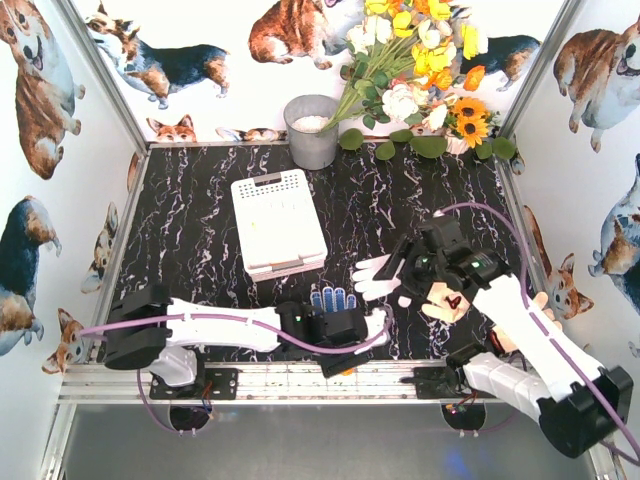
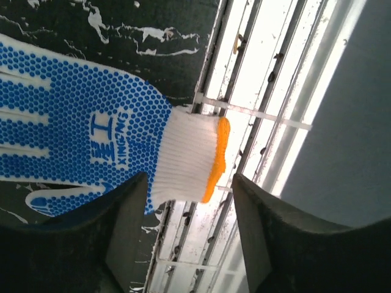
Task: Put the gloves into the storage basket
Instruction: Turn over the glove at the center of the board, then adjust the glove at the center of the board.
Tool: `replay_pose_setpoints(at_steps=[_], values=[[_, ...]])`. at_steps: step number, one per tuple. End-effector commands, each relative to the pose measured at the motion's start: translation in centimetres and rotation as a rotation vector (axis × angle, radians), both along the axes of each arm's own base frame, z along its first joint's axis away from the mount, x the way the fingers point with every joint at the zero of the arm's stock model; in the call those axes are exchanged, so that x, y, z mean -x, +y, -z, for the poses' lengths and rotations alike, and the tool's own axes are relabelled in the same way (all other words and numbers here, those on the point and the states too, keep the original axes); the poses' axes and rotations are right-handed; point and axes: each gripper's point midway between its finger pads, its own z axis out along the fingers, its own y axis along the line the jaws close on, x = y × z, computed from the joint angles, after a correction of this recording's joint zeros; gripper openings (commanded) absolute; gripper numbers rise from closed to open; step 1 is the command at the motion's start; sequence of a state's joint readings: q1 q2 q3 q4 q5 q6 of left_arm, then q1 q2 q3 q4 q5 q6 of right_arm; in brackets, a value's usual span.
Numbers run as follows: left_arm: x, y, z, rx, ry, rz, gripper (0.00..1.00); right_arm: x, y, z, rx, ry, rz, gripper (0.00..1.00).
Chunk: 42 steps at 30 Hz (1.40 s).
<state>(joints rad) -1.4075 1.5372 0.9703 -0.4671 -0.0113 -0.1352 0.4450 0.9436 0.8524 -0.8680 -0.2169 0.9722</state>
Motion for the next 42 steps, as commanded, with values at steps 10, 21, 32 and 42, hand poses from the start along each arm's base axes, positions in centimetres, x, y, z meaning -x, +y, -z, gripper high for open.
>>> replay_pose_setpoints(at_steps=[10,21,32,42], values=[[-4.0,1.6,-3.6,0.363,0.188,-0.660,0.61,6.1,3.6,7.8,0.107,0.184,-0.247,0.59],[-6.0,2.6,0.7,0.392,0.416,-0.957,0.33,7.3,8.3,11.3,0.019,0.272,-0.347,0.32],[-7.5,7.0,5.2,0.248,0.297,-1.110,0.20,6.1,8.9,15.5,0.098,0.297,-0.295,0.13],[-10.9,10.0,5.6,0.213,0.176,-1.205,0.19,4.4,7.4,15.8,0.213,0.252,-0.227,0.13]])
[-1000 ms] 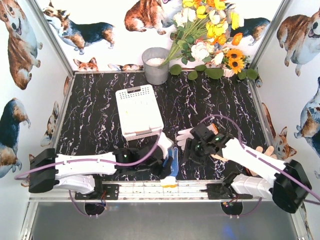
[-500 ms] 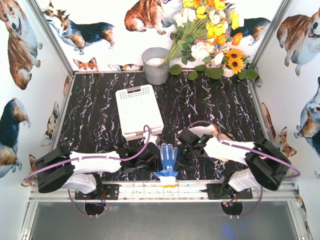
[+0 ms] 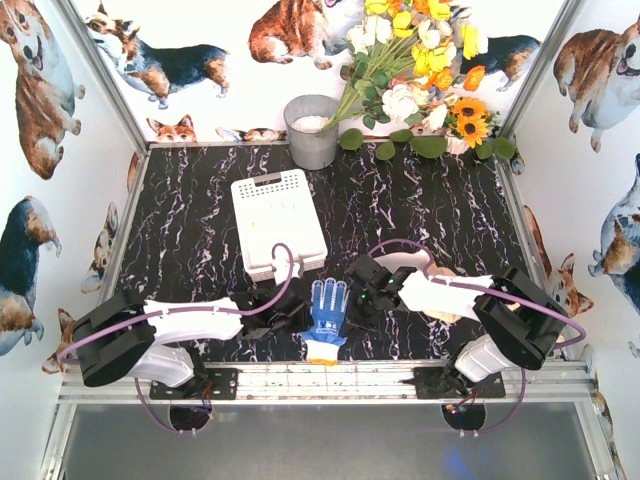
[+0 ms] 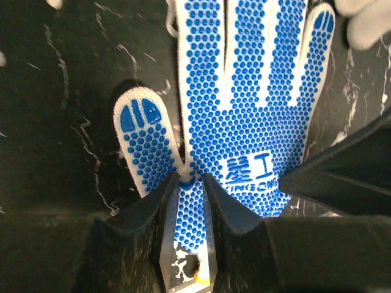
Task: Put the gloves into the storage basket
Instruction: Adjust the glove at the center of the board.
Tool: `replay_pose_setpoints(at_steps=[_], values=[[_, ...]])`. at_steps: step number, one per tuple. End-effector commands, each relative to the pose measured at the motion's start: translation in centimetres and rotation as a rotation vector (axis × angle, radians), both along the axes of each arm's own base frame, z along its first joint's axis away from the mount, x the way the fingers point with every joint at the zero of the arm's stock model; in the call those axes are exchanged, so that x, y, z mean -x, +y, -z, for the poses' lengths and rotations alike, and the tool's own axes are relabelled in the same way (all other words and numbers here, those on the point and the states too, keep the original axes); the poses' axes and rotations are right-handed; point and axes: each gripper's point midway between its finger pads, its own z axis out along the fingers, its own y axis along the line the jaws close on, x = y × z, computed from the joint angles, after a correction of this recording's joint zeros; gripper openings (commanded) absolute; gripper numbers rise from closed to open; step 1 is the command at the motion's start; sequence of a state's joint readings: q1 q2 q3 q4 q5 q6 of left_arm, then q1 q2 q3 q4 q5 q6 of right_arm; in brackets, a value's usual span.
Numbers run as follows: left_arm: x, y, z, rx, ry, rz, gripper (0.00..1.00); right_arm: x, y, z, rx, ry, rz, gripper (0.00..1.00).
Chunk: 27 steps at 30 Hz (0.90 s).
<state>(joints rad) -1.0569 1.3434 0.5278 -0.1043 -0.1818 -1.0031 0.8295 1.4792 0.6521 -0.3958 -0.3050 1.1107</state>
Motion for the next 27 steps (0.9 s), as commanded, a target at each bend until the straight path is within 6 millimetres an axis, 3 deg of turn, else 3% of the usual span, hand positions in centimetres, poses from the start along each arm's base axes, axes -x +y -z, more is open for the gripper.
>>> replay_pose_setpoints(at_steps=[1,6,12,15,18,23,27], values=[[-1.5,3.1,1.2,-0.130,-0.027,-0.042,0.19,-2.3,-2.3,1.2,0.159,-0.111,0.051,0.13],[-1.8,2.9,0.8,-0.149,-0.023,0.005,0.19,-3.5,-3.3,0.6,0.220,-0.159,0.020,0.13],[-1.5,0.9,-0.3,-0.052,-0.024,0.058,0.27,-4.2,-3.5,-0.3,0.206,-0.160,0.014,0.15],[-2.1,0.1,-2.1,-0.018,-0.062,0.080,0.37,-3.9,-2.4,-1.9,0.128,-0.159,0.002,0.24],[-3.0,-1.1,-5.3,-0.007,-0.112,0.125,0.50,-3.9,-2.4,-4.5,0.084,-0.193,-0.002,0.34],[-4.8,-1.9,-11.0,0.003,-0.210,0.163,0.67,-5.5,-5.9,-7.8,0.099,-0.268,0.076,0.41],[-7.2,-1.1,-14.1,-0.005,-0.250,0.151,0.77,-8.7,-11.7,-9.5,0.208,-0.372,0.165,0.46]])
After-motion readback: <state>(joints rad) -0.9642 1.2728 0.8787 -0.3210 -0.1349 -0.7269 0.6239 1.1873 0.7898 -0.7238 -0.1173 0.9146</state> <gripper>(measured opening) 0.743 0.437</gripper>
